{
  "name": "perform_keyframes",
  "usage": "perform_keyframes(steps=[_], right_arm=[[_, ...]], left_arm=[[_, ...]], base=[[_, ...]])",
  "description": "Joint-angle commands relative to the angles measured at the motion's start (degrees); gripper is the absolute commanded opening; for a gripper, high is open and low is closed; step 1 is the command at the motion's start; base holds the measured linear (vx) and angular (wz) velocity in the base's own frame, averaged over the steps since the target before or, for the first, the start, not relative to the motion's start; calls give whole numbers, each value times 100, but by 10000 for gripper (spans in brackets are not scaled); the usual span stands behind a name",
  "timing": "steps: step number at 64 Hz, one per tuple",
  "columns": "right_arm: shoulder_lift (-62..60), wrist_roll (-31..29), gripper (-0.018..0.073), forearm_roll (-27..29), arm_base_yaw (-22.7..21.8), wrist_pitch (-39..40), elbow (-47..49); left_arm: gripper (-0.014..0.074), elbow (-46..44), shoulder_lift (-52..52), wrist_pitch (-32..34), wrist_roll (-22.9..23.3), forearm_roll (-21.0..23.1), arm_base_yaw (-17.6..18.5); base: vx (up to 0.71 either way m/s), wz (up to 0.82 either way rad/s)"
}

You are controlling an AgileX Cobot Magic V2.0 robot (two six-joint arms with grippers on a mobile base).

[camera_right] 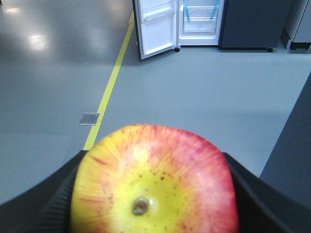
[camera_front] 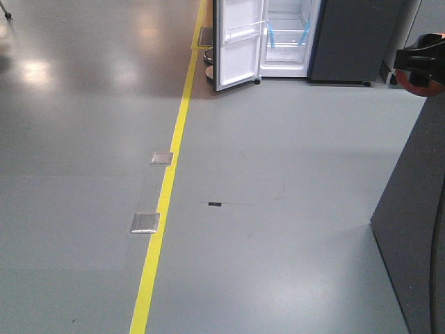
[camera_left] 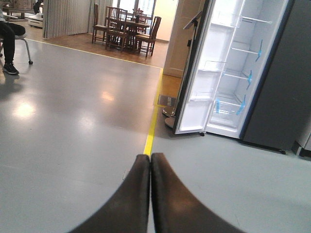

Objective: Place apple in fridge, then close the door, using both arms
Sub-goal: 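Drive toward the open white refrigerator carrying the apple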

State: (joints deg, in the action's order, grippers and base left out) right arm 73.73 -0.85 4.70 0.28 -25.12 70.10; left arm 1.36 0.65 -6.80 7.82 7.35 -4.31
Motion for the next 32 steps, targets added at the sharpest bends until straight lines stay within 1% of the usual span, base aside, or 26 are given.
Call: perform_keyframes(steps=[1,32], right_arm=[[-172,-43,8,13,-25,455,181],[-172,-43,8,13,-25,455,181]], left_arm=[[-6,166,81,459,51,9,33],[-6,166,81,459,51,9,33]], base=[[14,4],[14,1]])
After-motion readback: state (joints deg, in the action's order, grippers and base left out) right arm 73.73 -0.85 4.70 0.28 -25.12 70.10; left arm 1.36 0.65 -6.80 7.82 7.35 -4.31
